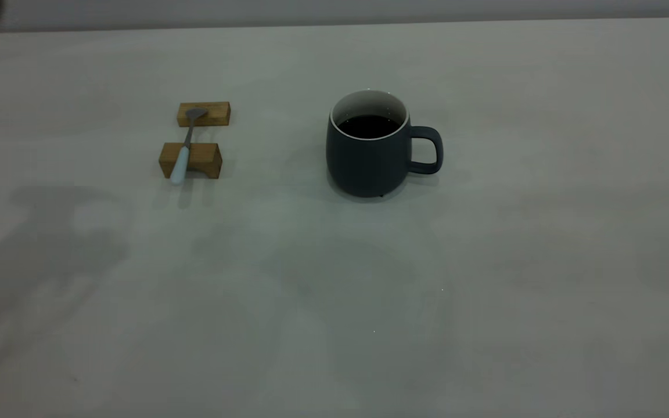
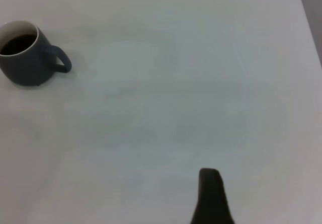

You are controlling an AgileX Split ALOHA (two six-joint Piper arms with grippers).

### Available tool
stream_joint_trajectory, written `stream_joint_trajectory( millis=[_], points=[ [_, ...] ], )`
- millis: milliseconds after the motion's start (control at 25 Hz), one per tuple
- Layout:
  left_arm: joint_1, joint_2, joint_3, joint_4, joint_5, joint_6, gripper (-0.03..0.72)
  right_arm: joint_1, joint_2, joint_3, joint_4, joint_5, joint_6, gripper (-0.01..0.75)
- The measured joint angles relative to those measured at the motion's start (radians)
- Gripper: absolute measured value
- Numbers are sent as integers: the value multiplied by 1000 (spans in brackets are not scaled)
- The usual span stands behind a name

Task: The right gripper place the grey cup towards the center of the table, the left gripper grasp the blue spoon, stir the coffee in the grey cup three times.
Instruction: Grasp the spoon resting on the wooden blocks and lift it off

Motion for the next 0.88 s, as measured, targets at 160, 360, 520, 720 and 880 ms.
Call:
stream_joint_trajectory(
  millis=[160,360,520,720,880],
  points=[
    [-56,175,-87,0,-14,-44,667,0,0,0,0,0,0,591],
    [-99,346,-172,10,-22,-97,667,0,0,0,0,0,0,591],
    [-102,466,-232,11,-29,-109,664,0,0,0,0,0,0,591],
    [-111,596,-304,11,-32,-111,662,0,0,0,0,0,0,591],
    [-122,664,-342,11,-33,-110,657,0,0,0,0,0,0,591]
  ],
)
